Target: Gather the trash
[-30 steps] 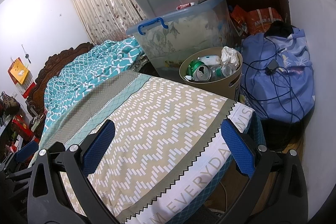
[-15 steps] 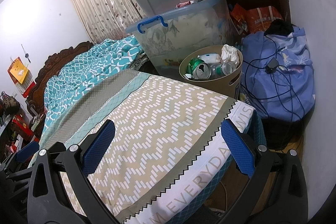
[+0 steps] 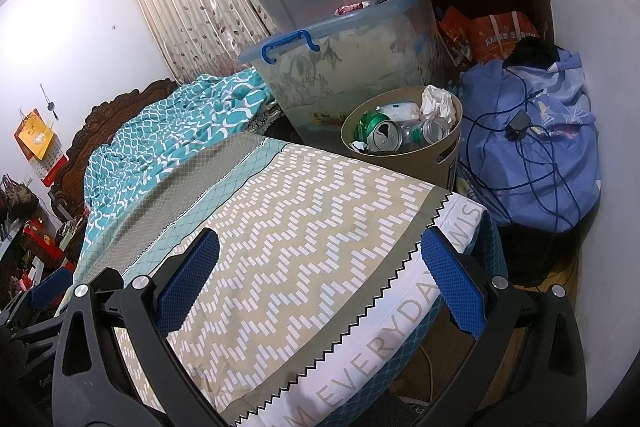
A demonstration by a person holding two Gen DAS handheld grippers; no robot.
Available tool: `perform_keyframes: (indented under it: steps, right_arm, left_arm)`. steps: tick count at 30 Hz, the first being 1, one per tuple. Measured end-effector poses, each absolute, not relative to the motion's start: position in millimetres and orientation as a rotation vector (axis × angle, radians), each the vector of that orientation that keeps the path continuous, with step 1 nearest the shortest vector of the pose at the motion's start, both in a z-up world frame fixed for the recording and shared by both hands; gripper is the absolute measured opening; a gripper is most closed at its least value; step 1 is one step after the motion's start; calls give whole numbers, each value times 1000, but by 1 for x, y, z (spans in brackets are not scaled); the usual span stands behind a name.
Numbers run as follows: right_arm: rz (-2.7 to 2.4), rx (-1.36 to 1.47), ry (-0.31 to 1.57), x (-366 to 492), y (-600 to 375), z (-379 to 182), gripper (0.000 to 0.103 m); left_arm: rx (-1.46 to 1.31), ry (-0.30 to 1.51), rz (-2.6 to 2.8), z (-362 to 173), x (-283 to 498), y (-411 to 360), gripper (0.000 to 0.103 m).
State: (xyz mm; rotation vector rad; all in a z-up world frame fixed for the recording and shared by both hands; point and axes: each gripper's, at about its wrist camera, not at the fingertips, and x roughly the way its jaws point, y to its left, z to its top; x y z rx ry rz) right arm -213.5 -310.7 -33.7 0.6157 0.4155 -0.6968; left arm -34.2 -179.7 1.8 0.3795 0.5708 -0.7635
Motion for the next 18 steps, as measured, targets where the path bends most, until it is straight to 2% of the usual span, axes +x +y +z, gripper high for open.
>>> perform_keyframes:
  steps: [6,18]
  right_arm:
    - [-698,613,414,-214,-309,-35,100]
    - [-698,611,412,-214,-309,-31,100]
  left_arm:
    - [398,515,-776,6,-45,-177,95]
    - [360,546,-789,16,-39,-170,95]
